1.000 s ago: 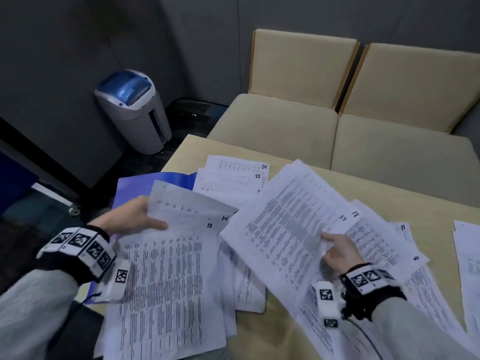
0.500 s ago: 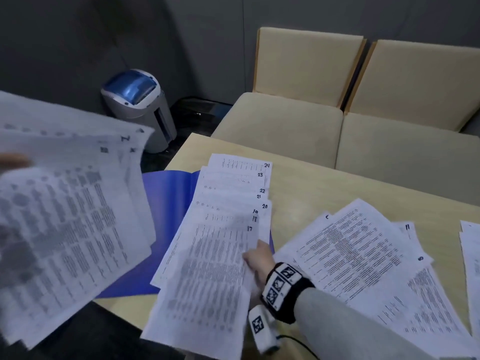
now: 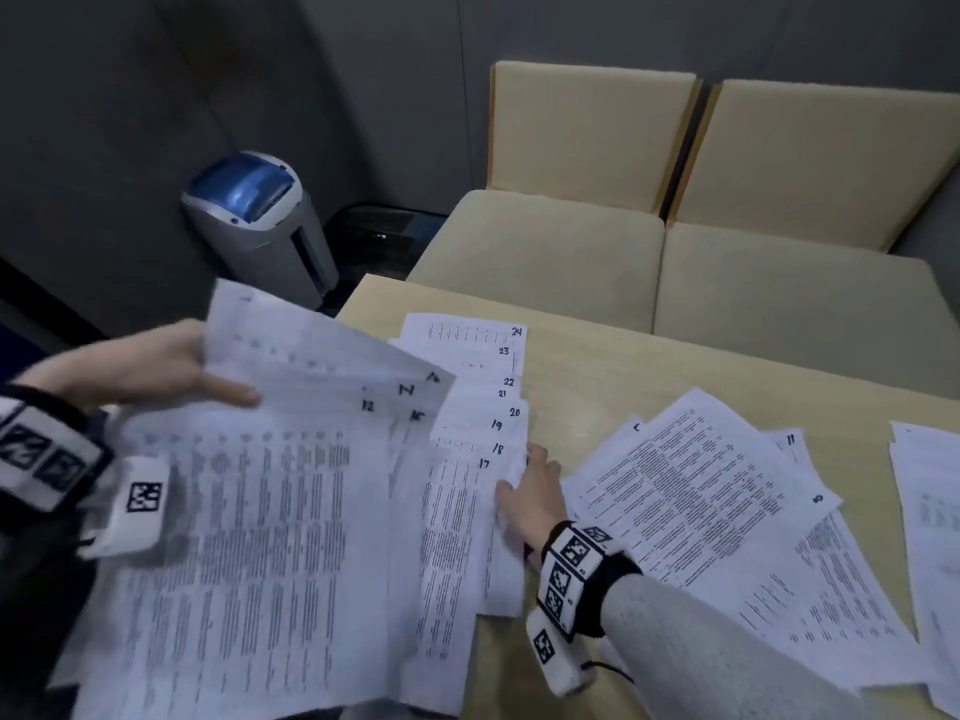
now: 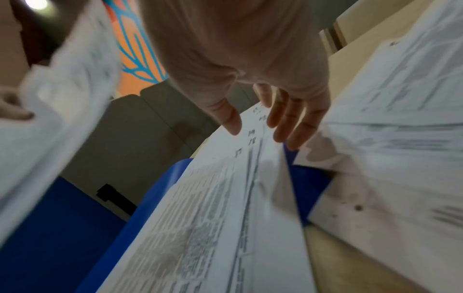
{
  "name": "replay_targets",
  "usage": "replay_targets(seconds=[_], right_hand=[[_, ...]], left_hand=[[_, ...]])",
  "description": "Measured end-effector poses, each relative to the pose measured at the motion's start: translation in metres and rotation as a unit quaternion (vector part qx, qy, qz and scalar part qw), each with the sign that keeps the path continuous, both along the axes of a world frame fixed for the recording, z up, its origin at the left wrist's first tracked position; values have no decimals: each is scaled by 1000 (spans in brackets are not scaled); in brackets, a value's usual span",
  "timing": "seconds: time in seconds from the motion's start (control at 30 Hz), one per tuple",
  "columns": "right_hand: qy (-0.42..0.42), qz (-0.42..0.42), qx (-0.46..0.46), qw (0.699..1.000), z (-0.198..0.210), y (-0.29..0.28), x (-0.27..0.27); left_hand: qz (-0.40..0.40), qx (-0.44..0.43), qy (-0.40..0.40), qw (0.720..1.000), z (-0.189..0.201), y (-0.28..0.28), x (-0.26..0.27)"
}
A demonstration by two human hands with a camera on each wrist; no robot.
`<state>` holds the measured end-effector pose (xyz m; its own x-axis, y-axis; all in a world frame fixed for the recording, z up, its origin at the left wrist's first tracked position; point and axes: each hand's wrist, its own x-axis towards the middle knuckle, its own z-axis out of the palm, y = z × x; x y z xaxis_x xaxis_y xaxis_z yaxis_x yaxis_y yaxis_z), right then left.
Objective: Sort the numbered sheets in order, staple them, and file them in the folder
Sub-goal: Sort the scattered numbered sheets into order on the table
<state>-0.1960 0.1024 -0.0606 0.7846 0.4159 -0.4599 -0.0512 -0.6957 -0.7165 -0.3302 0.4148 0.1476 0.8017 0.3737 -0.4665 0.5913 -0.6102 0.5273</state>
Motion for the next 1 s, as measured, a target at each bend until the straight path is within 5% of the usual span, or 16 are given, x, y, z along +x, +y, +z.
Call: replay_targets(seconds=[0.1, 0.2, 0.37, 0.67, 1.0], right_hand=[[-19, -8, 19, 1000, 0, -25, 13], [-40, -20, 6, 999, -3, -55, 23], [-46, -50, -24, 997, -9, -113, 39], [-64, -139, -77, 985, -28, -226, 70], [-63, -157, -59, 984, -44, -243, 86]], left_hand=[[-65, -71, 96, 991, -53, -40, 32], [-88, -52, 166, 981, -125, -39, 52], [-102, 109, 239, 959, -197, -50, 70], [-64, 152, 250, 954, -199, -69, 66], [-2, 143, 186, 972, -190, -66, 33]])
